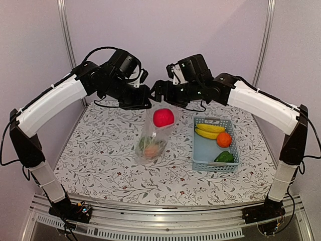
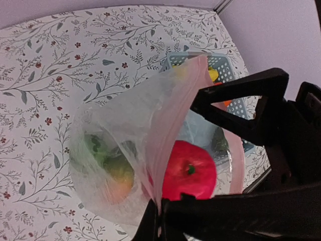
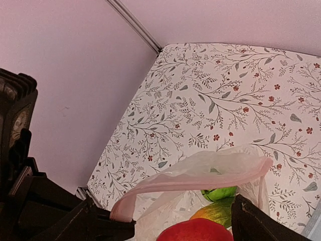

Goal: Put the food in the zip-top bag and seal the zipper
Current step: Place the fake fruit in the zipper food storage bag, then adjust the zipper food storage bag at the center of the board.

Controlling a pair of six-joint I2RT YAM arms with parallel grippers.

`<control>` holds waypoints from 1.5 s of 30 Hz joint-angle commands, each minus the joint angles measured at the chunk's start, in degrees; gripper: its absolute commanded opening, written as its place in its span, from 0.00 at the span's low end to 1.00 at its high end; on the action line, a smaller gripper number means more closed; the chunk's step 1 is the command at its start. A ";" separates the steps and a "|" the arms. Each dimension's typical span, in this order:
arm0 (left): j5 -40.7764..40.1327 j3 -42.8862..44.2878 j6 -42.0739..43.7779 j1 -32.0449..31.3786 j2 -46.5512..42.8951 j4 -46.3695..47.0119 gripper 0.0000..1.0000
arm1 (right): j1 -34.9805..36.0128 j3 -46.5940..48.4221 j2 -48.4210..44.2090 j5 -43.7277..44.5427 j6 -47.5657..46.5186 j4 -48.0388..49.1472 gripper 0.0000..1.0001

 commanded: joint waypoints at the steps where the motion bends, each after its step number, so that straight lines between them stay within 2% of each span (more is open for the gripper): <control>1: 1.23 -1.38 -0.65 1.07 -1.44 2.36 0.00 | 0.17 0.05 -6.00 5.25 -2.01 -0.34 0.90; 7: 1.28 -1.83 -0.49 1.57 -1.36 2.68 0.00 | 0.22 -4.84 -11.48 10.58 -2.18 -4.32 0.86; 10: 1.54 -1.85 -0.33 1.68 -1.34 2.76 0.01 | 0.17 -5.21 -10.63 12.75 -1.38 -8.87 0.84; 17: 1.91 -2.05 -0.44 1.74 -1.98 2.70 0.01 | 0.24 -4.09 -5.44 9.75 -1.23 -12.63 0.77; 20: 2.10 -2.49 -0.43 1.67 -2.19 2.38 0.06 | 0.20 -2.05 -2.59 8.84 -1.27 -13.84 0.72; 24: 1.97 -2.46 -0.91 1.67 -2.07 1.15 0.23 | 0.19 0.54 0.35 8.87 -0.95 -15.21 0.55; 26: 1.39 -2.18 -1.14 1.67 -1.83 -0.04 0.28 | 0.18 1.65 1.05 8.74 -0.56 -15.60 0.38; 28: 0.96 -2.11 -1.21 1.54 -1.74 -1.09 0.29 | 0.18 2.16 1.26 8.52 -0.19 -15.57 0.22; 30: 0.65 -1.99 -1.47 1.42 -1.60 -1.85 0.29 | 0.21 2.30 1.15 8.37 0.43 -15.55 0.16; 35: 1.18 -1.79 -1.34 1.01 -1.07 -2.16 0.26 | 0.22 2.23 0.51 7.03 1.98 -15.47 0.15; 43: 1.48 -1.12 -0.58 0.34 -0.07 -0.49 0.04 | 0.17 2.26 -0.22 6.53 2.41 -15.36 0.13; 45: 1.38 -0.53 -0.25 0.34 0.22 -0.24 0.00 | 0.18 2.85 -0.52 5.97 2.62 -15.89 0.17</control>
